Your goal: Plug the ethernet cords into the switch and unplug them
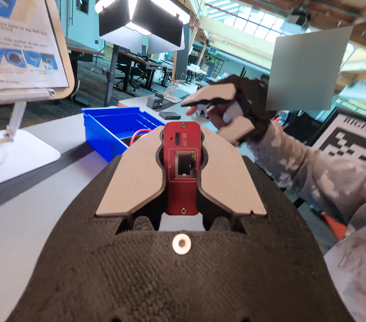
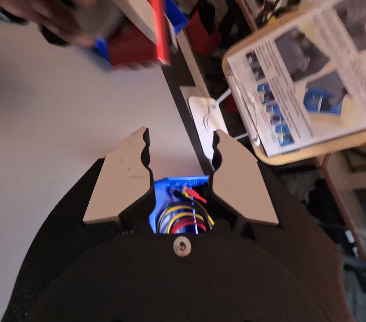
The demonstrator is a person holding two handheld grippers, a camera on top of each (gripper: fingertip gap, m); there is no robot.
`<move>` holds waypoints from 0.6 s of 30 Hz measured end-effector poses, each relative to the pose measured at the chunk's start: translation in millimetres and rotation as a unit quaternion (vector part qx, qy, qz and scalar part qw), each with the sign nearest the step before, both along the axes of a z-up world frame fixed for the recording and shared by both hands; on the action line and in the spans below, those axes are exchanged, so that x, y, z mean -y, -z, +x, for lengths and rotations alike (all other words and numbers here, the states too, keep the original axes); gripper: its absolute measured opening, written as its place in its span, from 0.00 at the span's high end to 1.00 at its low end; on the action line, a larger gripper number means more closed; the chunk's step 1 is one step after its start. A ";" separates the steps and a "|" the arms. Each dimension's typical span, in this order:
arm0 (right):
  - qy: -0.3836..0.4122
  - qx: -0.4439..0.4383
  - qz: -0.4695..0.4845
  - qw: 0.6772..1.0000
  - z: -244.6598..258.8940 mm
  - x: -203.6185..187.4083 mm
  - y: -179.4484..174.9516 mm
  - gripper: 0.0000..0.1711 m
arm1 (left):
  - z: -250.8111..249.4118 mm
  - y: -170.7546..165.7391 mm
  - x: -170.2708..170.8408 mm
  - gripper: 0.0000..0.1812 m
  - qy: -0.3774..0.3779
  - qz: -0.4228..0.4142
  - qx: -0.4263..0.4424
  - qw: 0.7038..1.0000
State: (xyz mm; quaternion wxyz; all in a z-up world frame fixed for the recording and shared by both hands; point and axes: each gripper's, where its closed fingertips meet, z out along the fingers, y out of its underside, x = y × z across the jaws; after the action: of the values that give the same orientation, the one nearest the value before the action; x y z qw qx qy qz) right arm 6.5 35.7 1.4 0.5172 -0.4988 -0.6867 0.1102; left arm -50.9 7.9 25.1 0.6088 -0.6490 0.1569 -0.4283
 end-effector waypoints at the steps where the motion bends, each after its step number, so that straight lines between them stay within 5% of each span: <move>1: -0.013 -0.008 0.023 1.000 -8.4 14.6 1.7 0.64 | 2.3 4.3 -3.1 0.83 0.005 -0.015 0.022 1.000; 6: -0.004 -0.005 0.095 0.995 -37.1 34.3 22.9 0.57 | 23.4 16.8 -5.8 0.84 0.059 -0.060 0.100 0.991; 18: -0.024 0.016 0.073 0.997 -30.5 19.5 24.7 0.61 | 27.7 24.7 0.7 0.80 0.105 -0.082 0.058 0.989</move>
State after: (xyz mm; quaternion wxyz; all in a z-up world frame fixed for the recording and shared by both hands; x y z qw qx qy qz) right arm -24.0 16.2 -23.3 0.5383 -0.4450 -0.7128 0.0641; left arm -23.1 7.2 0.5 0.5130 -0.6507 0.1530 -0.5385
